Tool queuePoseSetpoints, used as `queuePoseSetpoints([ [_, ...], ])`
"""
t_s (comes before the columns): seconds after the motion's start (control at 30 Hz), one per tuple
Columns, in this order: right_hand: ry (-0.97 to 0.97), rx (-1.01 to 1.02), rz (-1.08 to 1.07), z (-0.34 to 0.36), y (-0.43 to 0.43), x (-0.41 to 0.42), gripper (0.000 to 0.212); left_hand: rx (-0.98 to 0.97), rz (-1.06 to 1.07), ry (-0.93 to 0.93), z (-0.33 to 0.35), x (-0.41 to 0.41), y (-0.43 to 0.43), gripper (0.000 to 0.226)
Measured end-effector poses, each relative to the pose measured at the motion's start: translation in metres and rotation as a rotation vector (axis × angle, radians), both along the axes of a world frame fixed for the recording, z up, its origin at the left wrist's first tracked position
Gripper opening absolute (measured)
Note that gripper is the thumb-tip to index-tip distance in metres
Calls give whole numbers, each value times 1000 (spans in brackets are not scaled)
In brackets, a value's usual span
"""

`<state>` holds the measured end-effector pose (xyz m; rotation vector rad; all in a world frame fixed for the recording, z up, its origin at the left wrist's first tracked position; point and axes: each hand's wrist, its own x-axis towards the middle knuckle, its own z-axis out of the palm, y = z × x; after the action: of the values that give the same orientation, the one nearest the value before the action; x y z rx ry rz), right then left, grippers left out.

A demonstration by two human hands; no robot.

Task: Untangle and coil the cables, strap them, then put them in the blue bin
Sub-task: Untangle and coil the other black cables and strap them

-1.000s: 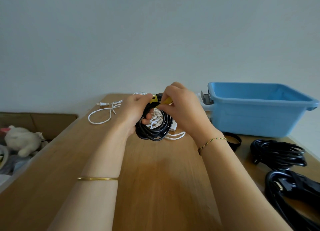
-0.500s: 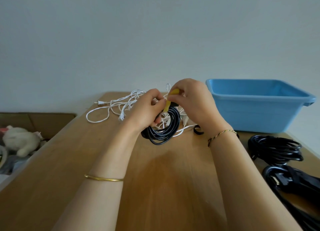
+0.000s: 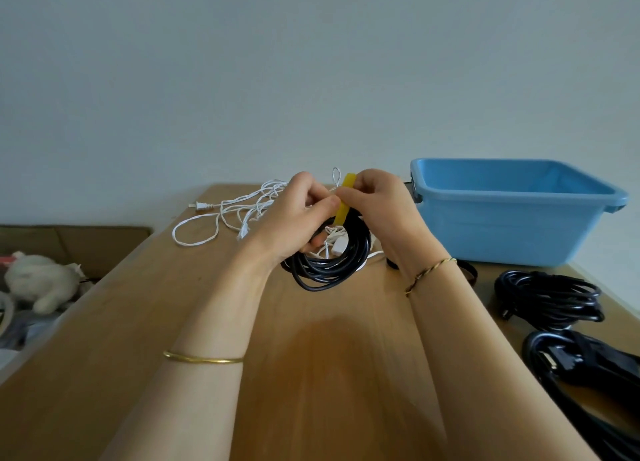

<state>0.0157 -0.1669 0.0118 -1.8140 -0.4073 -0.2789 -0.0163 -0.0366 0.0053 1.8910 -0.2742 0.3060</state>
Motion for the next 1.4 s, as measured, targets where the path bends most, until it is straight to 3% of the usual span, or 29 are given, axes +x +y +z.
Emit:
queuePoseSetpoints([
  [0.17, 109, 102, 39, -1, -3, -1, 10, 41, 5, -15, -1, -2, 0, 25],
  [0.33, 189, 146, 61, 0, -6, -1, 13, 181, -14, -84, 0, -3, 1, 24],
  [0.43, 201, 208, 51, -1, -9, 1, 27, 234, 4, -99, 2, -4, 1, 24],
  [0.5, 179, 145, 50, 0, -11, 2, 18, 232, 12, -107, 3, -5, 1, 24],
  [0.63, 45, 9, 29, 3, -8, -3, 30, 239, 49, -116, 6, -5, 5, 26],
  [0.77, -66, -136, 19, 7, -1, -6, 27, 256, 63, -126, 9, -6, 7, 26],
  [1.1, -32, -352, 38, 44, -34, -33, 24, 94, -104, -140, 25, -23, -19, 24],
  [1.2, 7, -395, -51, 64, -60, -48, 26, 25, -172, -142, 38, -28, -46, 23],
  [1.3, 123, -355, -77, 80, -104, -60, 33, -52, -271, -65, 47, -24, -84, 23],
  [1.4, 228, -402, -38, 85, -150, -70, 26, -223, -351, 80, 44, -15, -125, 25],
])
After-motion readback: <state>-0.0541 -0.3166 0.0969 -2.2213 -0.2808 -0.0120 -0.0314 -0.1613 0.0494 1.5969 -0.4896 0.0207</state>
